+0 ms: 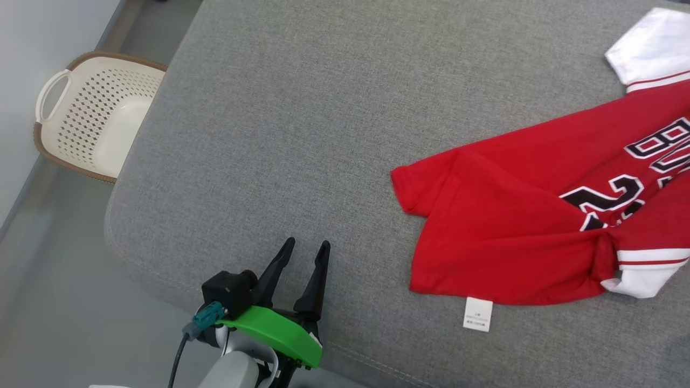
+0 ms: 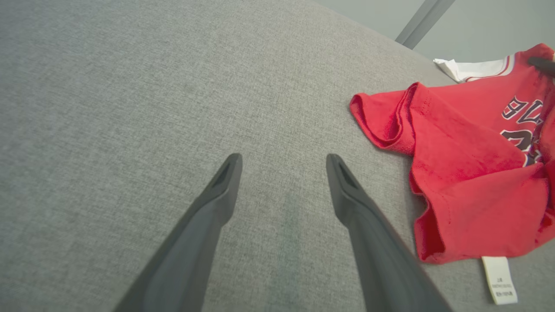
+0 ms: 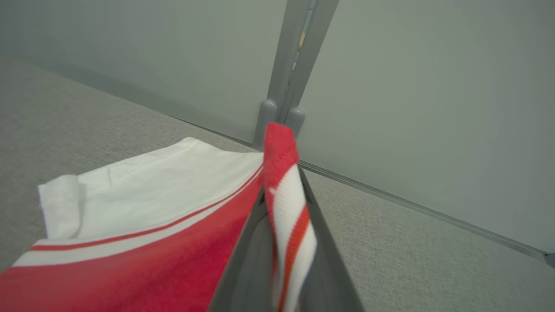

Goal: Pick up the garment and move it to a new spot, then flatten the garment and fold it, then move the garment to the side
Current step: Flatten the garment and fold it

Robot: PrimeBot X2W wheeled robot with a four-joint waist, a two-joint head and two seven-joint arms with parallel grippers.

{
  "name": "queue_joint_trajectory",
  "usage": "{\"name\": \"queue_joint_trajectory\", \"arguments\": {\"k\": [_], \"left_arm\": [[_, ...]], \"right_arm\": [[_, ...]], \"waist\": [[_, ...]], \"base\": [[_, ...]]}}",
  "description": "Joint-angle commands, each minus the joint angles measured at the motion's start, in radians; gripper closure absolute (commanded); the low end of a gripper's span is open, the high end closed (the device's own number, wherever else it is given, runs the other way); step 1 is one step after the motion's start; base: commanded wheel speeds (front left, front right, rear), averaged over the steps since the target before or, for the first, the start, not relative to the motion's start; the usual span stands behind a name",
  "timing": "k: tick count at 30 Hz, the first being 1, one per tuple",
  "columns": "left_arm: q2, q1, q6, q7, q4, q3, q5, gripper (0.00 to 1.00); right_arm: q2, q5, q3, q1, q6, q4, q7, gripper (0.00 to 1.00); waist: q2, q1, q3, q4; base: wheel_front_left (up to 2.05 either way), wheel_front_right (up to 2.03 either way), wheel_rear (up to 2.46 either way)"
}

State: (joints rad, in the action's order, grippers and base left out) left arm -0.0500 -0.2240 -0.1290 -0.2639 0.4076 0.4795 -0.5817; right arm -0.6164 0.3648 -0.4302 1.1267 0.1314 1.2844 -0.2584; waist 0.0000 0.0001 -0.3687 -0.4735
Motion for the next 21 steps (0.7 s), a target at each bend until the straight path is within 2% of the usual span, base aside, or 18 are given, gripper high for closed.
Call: {"name": "queue_joint_trajectory", "arguments": {"k": [1, 3, 4, 5, 10, 13, 16, 21], "left_arm": [[-0.001, -0.016, -0.003, 0.0, -0.004, -0.004, -0.001, 0.0], [-0.001, -0.018, -0.003, 0.0, -0.005, -0.008, 0.004, 0.0], [-0.001, -0.021, -0.003, 0.0, -0.006, -0.007, 0.007, 0.0], [-0.001, -0.024, -0.003, 0.0, -0.007, -0.007, 0.011, 0.0], [-0.002, -0.043, -0.003, 0.0, -0.006, -0.017, 0.023, 0.0], [-0.002, -0.059, -0.003, 0.0, -0.001, -0.031, 0.031, 0.0], [-0.002, -0.069, -0.003, 0.0, 0.012, -0.048, 0.047, 0.0], [-0.002, -0.083, -0.003, 0.0, 0.047, -0.09, 0.081, 0.0]], "right_arm": [[-0.026, -0.03, 0.038, -0.001, -0.002, 0.005, -0.008, 1.0], [-0.041, -0.053, 0.1, -0.029, -0.002, 0.006, -0.007, 1.0], [-0.053, -0.064, 0.139, -0.041, -0.002, 0.007, -0.007, 0.72], [-0.054, -0.08, 0.173, -0.054, -0.002, 0.007, -0.007, 0.0], [-0.007, -0.162, 0.316, -0.082, -0.001, -0.037, -0.007, 0.0], [0.041, -0.21, 0.411, -0.144, -0.001, -0.148, -0.007, 0.0], [0.119, -0.259, 0.489, -0.236, -0.001, -0.283, -0.007, 0.0], [0.254, -0.297, 0.559, -0.395, -0.001, -0.504, -0.007, 0.0]], "waist": [[0.0, -0.0001, -0.002, 0.002], [0.0, -0.0001, -0.004, 0.01], [0.0, -0.0001, -0.005, 0.016], [0.0, -0.0001, -0.005, 0.022], [0.0, -0.0001, 0.004, 0.075], [0.0, -0.0001, 0.018, 0.122], [0.0, -0.0001, 0.043, 0.173], [0.0, -0.0001, 0.091, 0.258]], "base": [[0.0, 0.0, 0.0], [0.0, 0.0, 0.0], [0.0, 0.0, 0.0], [0.0, 0.0, 0.0], [0.0, 0.0, 0.0], [0.0, 0.0, 0.0], [0.0, 0.0, 0.0], [0.0, 0.0, 0.0]]}}
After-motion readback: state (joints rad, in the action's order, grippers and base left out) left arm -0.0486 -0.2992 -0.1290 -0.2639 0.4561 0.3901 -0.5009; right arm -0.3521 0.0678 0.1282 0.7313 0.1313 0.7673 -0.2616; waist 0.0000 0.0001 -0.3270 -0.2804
